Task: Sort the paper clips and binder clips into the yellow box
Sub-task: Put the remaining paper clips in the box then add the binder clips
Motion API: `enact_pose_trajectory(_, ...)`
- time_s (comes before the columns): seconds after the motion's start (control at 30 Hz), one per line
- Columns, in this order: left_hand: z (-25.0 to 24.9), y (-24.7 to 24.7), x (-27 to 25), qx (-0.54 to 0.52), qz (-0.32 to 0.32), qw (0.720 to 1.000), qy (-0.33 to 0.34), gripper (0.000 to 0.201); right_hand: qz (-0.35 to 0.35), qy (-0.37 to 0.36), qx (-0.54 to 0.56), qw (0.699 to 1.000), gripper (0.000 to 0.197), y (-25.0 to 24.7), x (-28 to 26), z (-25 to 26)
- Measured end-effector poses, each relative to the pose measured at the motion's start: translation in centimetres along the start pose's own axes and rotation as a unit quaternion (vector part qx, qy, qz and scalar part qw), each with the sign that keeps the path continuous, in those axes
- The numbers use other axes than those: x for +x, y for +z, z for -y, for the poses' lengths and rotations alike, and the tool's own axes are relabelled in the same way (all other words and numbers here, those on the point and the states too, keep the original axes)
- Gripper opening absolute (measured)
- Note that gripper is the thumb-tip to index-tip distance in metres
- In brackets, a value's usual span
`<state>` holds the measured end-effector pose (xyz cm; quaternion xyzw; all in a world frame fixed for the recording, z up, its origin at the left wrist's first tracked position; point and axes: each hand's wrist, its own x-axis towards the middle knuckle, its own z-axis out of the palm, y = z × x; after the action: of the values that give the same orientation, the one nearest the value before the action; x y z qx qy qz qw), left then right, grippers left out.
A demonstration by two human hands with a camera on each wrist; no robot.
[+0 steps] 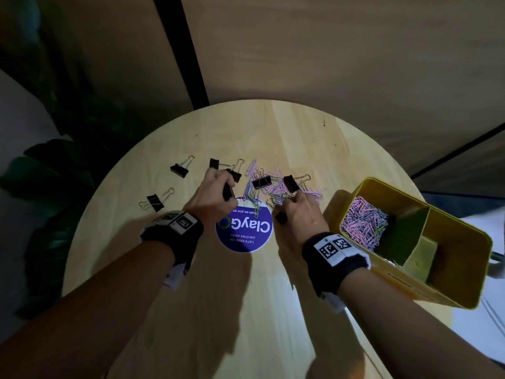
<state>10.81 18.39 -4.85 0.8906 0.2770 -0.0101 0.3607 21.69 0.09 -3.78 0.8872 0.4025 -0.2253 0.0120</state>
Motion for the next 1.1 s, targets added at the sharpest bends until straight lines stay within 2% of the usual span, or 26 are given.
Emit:
enact_pose_trajectory(0.07, -1.4, 0.0, 1.5, 0.002, 0.009, 1.0, 0.012, 0.021, -0.01, -0.016, -0.003, 1.0, 0.029, 0.0, 0.0, 0.0)
enact_pose_trajectory(0.17, -3.2, 1.1, 3.7, 0.044, 0.054, 0.997, 0.022, 0.043, -0.016, -0.067, -0.027, 0.997, 0.026, -0.2, -0.3, 0.1)
enact_pose_trajectory(0.23, -3.5, 2.2, 4.9, 0.106, 0.056, 0.992, 0.032, 0.051, -0.013, -0.093, -0.036, 0.995, 0.025, -0.1, -0.4, 0.0)
enact_pose_trajectory(0.33, -3.6, 3.5, 5.9, 0.125, 0.021, 0.991, 0.049, 0.034, -0.04, -0.101, -0.012, 0.994, 0.023, 0.7, -0.7, -0.5)
enact_pose_trajectory(0.43, -4.0, 3.8, 5.7, 0.05, -0.001, 0.997, 0.054, 0.009, -0.075, -0.102, 0.036, 0.991, 0.019, 1.4, -1.4, -0.9)
enact_pose_trajectory(0.5, -4.0, 3.2, 5.1, -0.057, -0.003, 0.998, 0.03, 0.003, -0.116, -0.111, 0.093, 0.983, 0.016, 1.7, -2.6, -0.7)
enact_pose_trajectory(0.57, -3.7, 1.5, 4.0, -0.166, -0.018, 0.986, 0.006, 0.003, -0.135, -0.129, 0.112, 0.976, 0.011, 2.2, -3.9, 0.2)
enact_pose_trajectory(0.63, -2.5, -0.7, 2.7, -0.174, -0.048, 0.984, 0.004, 0.006, -0.12, -0.162, 0.118, 0.972, 0.006, 3.5, -4.8, 1.7)
enact_pose_trajectory(0.73, 0.6, -3.4, 0.8, -0.063, -0.052, 0.997, 0.011, 0.006, -0.088, -0.215, 0.149, 0.961, 0.003, 5.1, -4.8, 4.5)
enact_pose_trajectory(0.9, 5.3, -3.6, -1.0, 0.043, 0.046, 0.998, -0.025, 0.008, -0.033, -0.225, 0.13, 0.965, 0.017, 4.8, -3.3, 9.1)
enact_pose_trajectory(0.97, 6.1, -3.3, -1.4, 0.063, 0.059, 0.996, -0.038, 0.009, -0.003, -0.215, 0.113, 0.97, 0.026, 4.4, -2.3, 10.1)
enact_pose_trajectory(1.03, 6.2, -3.3, -1.9, 0.047, 0.053, 0.997, -0.007, 0.009, 0.013, -0.212, 0.096, 0.972, 0.029, 4.1, -1.8, 10.5)
enact_pose_trajectory(1.1, 5.8, -3.0, -2.4, 0.01, 0.074, 0.994, 0.075, 0.018, 0.019, -0.212, 0.091, 0.973, 0.029, 4.2, -1.8, 10.5)
